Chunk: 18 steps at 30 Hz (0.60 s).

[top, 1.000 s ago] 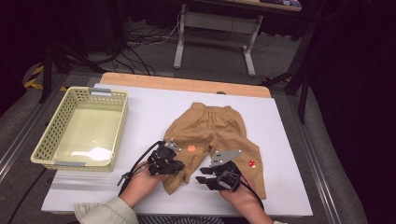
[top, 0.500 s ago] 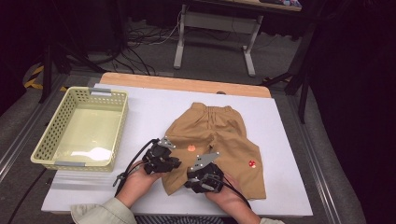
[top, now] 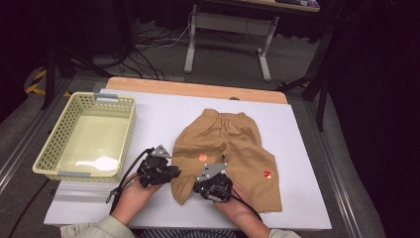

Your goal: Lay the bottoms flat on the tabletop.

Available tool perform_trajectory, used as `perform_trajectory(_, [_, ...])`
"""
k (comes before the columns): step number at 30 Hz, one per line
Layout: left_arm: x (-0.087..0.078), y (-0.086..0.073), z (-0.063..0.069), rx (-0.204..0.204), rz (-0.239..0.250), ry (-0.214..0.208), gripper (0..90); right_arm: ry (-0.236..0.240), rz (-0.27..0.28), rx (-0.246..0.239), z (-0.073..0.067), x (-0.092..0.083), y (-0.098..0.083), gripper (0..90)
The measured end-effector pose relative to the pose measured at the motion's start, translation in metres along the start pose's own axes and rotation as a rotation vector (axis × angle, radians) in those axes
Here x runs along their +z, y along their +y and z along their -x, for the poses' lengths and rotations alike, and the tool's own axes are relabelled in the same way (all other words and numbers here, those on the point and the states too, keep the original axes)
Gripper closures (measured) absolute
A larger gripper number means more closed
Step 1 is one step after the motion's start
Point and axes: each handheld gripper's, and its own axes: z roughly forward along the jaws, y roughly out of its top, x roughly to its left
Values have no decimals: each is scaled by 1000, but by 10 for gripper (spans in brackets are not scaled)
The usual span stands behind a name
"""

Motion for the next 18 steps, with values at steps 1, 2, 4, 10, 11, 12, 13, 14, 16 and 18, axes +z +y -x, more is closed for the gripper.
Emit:
perform_trajectory(1, [0, 0, 1, 1, 1, 0, 769, 2, 1, 4, 1, 0, 0, 862])
perform_trajectory(2, [0, 0, 1, -2, 0, -3, 770, -2, -6, 4, 0, -2, 0, 863])
perform_trajectory(4, [-1, 0, 1, 3, 0, -3, 770, -11, -12, -8, 0, -7, -1, 864])
perform_trajectory(10, [-1, 0, 1, 3, -3, 2, 762, 5, 4, 11, -2, -53, -10, 859])
perform_trajectory(11, [-1, 0, 1, 5, -2, 1, 759, 15, -9, 21, -2, -60, -15, 858])
perform_trajectory(12, [-1, 0, 2, 7, -2, -4, 754, 18, -20, 24, -3, -64, -20, 857])
perform_trajectory(13, [-2, 0, 3, 15, 4, -11, 750, 22, -27, 30, -4, -67, -23, 856])
perform_trajectory(14, [-3, 0, 6, 29, 5, -11, 744, 35, -35, 35, -5, -71, -28, 854])
perform_trajectory(16, [-4, -3, 10, 35, -5, -7, 740, 69, -59, 25, -10, -76, -37, 839])
perform_trajectory(18, [-4, -6, 12, 45, -6, -17, 736, 96, -82, 11, -13, -79, -40, 802])
